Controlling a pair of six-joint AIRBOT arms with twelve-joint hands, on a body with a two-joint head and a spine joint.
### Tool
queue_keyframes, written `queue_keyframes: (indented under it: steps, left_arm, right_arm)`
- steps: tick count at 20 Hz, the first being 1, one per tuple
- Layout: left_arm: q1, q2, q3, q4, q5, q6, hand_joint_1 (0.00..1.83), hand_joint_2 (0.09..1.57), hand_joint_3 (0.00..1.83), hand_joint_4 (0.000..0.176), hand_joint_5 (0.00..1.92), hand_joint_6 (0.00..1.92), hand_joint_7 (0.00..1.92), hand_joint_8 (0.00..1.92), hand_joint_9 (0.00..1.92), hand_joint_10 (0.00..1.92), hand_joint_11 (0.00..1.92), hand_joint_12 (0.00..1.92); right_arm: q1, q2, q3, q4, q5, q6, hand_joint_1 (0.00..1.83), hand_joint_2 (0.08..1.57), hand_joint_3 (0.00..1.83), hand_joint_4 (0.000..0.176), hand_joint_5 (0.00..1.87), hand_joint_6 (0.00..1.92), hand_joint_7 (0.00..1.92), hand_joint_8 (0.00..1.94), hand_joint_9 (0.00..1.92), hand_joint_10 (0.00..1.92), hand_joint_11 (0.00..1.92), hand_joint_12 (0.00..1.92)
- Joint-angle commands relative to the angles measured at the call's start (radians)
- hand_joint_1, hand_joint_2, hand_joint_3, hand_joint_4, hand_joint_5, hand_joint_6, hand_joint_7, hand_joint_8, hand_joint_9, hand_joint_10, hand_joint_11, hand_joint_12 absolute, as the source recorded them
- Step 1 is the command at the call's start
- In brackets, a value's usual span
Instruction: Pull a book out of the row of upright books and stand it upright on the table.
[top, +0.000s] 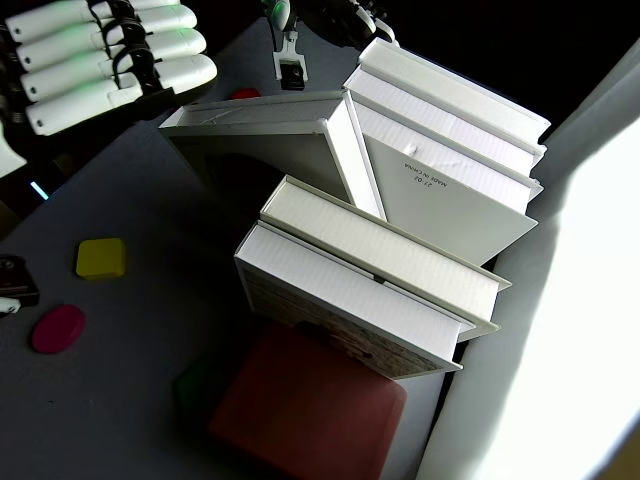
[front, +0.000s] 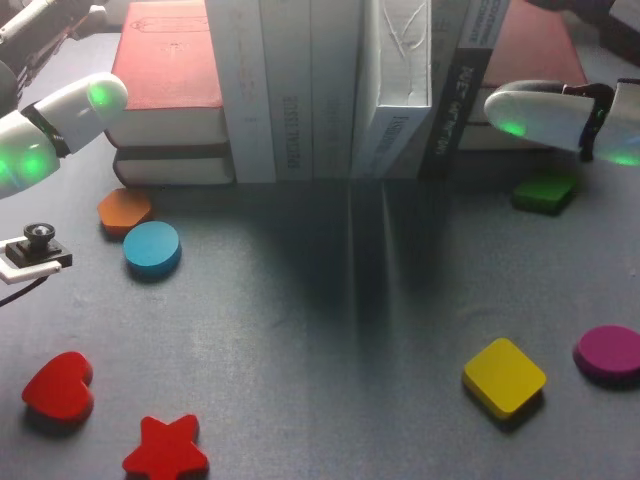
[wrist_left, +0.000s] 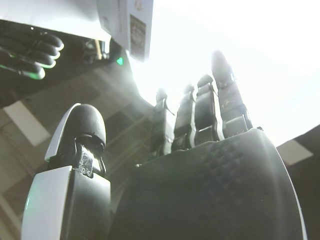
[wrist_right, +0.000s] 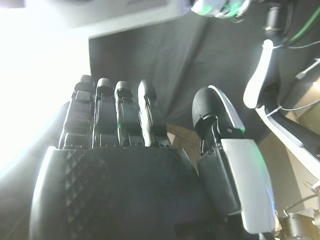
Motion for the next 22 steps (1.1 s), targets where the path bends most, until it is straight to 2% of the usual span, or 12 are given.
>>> queue_keyframes:
  steps: [1,2,3,4,5,7,10,11,13,15,17,22]
  left_arm:
    - [-0.005,0.002,0.004,-0.017,-0.127,-0.007,0.34,1.36,0.00,0.035,0.14,0.00,0.03,0.00,0.00,0.00,0.00,0.33]
    - [-0.004,0.000,0.006,-0.018,-0.126,-0.007,0.32,1.36,0.00,0.043,0.17,0.00,0.09,0.00,0.07,0.01,0.00,0.52]
    - [-0.004,-0.002,0.009,-0.019,-0.125,-0.007,0.32,1.36,0.00,0.049,0.18,0.00,0.12,0.00,0.09,0.01,0.00,0.61]
    - [-0.004,-0.003,0.010,-0.020,-0.125,-0.007,0.30,1.37,0.00,0.040,0.18,0.00,0.12,0.00,0.10,0.01,0.00,0.70]
    - [-0.004,-0.003,0.011,-0.021,-0.125,-0.008,0.32,1.37,0.00,0.036,0.19,0.00,0.13,0.00,0.11,0.01,0.00,0.77]
    - [-0.002,-0.003,0.012,-0.022,-0.125,-0.008,0.28,1.37,0.00,0.045,0.18,0.00,0.12,0.00,0.11,0.01,0.00,0.79]
    - [0.001,-0.004,0.014,-0.026,-0.124,-0.007,0.30,1.36,0.00,0.025,0.19,0.00,0.12,0.00,0.10,0.00,0.00,0.84]
    - [0.002,-0.006,0.015,-0.027,-0.123,-0.007,0.31,1.35,0.00,0.031,0.19,0.00,0.12,0.00,0.10,0.00,0.00,0.84]
    - [0.002,-0.009,0.018,-0.027,-0.120,-0.007,0.31,1.35,0.00,0.040,0.19,0.00,0.12,0.00,0.10,0.00,0.00,0.83]
    - [0.002,-0.011,0.019,-0.028,-0.119,-0.008,0.32,1.36,0.00,0.033,0.19,0.00,0.13,0.00,0.12,0.01,0.00,0.88]
    - [0.002,-0.012,0.019,-0.030,-0.119,-0.010,0.32,1.36,0.00,0.033,0.19,0.00,0.13,0.00,0.13,0.01,0.00,0.89]
    - [0.004,-0.014,0.020,-0.034,-0.118,-0.010,0.24,1.33,0.00,0.063,0.20,0.01,0.14,0.01,0.14,0.01,0.00,0.98]
  right_arm:
    - [0.034,-0.001,-0.001,0.017,0.068,0.003,0.62,1.23,0.00,0.140,0.00,0.00,0.00,0.00,0.00,0.00,0.00,0.00]
    - [0.078,-0.001,0.001,-0.031,0.010,0.003,0.77,1.21,0.00,0.115,0.00,0.00,0.00,0.00,0.00,0.00,0.00,0.00]
    - [0.140,-0.003,0.001,-0.101,-0.071,0.004,1.03,1.18,0.00,0.043,0.00,0.00,0.00,0.00,0.00,0.00,0.00,0.00]
    - [0.162,-0.004,0.000,-0.129,-0.095,0.006,1.07,1.16,0.00,0.030,0.00,0.00,0.00,0.00,0.00,0.00,0.00,0.00]
    - [0.229,-0.008,-0.003,-0.216,-0.172,0.018,1.09,1.14,0.00,0.079,0.00,0.00,0.00,0.00,0.00,0.00,0.00,0.00]
    - [0.333,-0.010,-0.021,-0.355,-0.283,0.040,1.12,1.11,0.00,0.107,0.00,0.00,0.00,0.00,0.00,0.00,0.00,0.00]
    - [0.458,-0.009,-0.068,-0.653,-0.457,0.108,1.16,1.07,0.00,0.080,0.00,0.00,0.00,0.00,0.00,0.00,0.00,0.00]
    - [0.481,-0.009,-0.077,-0.754,-0.493,0.155,1.18,1.05,0.00,0.106,0.00,0.00,0.00,0.00,0.00,0.00,0.00,0.00]
    - [0.530,-0.010,-0.086,-0.996,-0.537,0.310,1.17,1.06,0.00,0.115,0.00,0.00,0.00,0.00,0.00,0.00,0.00,0.00]
    - [0.590,-0.029,-0.087,-1.278,-0.551,0.523,1.12,1.08,0.00,0.073,0.00,0.00,0.00,0.00,0.00,0.00,0.02,0.01]
    - [0.595,-0.057,-0.084,-1.460,-0.552,0.663,1.12,1.08,0.00,0.065,0.00,0.00,0.00,0.00,0.00,0.00,0.02,0.01]
    - [0.590,-0.131,-0.063,-1.725,-0.548,0.847,1.19,1.12,0.01,0.000,0.29,0.02,0.20,0.00,0.11,0.03,0.00,0.09]
